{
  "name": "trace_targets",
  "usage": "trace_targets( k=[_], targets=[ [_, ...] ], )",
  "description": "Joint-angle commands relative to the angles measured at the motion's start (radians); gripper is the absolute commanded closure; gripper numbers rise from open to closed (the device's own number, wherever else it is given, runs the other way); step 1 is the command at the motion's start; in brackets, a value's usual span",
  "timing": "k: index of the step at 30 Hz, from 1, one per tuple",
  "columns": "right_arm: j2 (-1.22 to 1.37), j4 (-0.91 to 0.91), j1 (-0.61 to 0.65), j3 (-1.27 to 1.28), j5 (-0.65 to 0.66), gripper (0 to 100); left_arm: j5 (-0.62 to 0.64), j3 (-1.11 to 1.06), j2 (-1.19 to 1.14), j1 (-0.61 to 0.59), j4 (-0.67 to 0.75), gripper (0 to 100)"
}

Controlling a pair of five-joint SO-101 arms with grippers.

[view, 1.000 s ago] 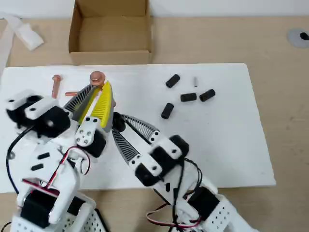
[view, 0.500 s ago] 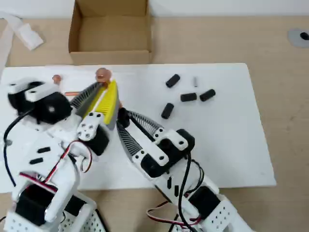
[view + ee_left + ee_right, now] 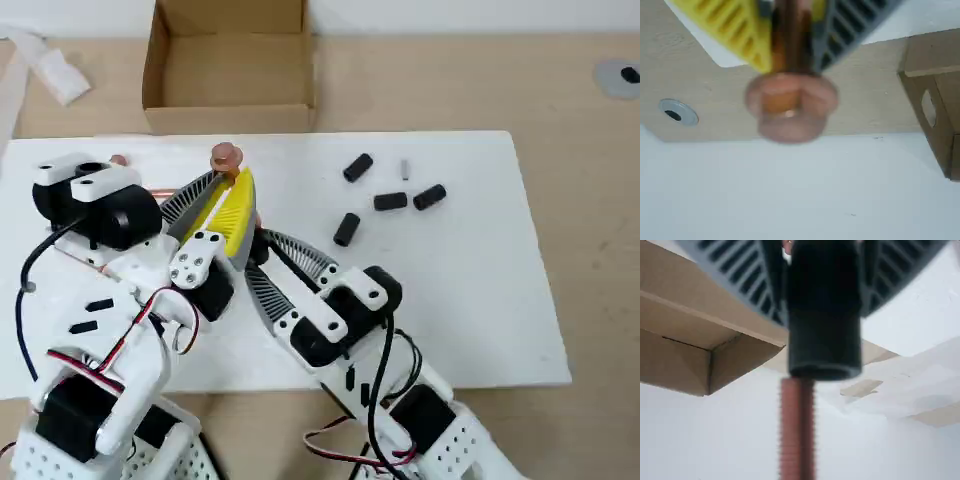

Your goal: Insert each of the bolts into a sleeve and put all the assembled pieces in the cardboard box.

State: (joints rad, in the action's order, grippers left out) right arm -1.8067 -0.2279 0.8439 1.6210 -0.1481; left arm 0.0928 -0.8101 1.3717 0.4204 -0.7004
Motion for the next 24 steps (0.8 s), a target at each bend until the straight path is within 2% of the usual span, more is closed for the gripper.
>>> trace_targets(
  k=[1, 10, 24],
  targets=[
    [-0.087, 0.026, -0.018, -0.004, -0.008, 98.9, -0.028, 0.072, -0.005, 0.011, -0.020, 100],
    [-0.087, 0.026, -0.018, -0.004, -0.009, 98.9, -0.029, 0.120, -0.005, 0.018, -0.114, 100],
    [-0.087, 0.026, -0.018, -0.004, -0.006, 98.9, 0.005, 0.118, -0.007, 0.020, -0.129, 99]
  ],
)
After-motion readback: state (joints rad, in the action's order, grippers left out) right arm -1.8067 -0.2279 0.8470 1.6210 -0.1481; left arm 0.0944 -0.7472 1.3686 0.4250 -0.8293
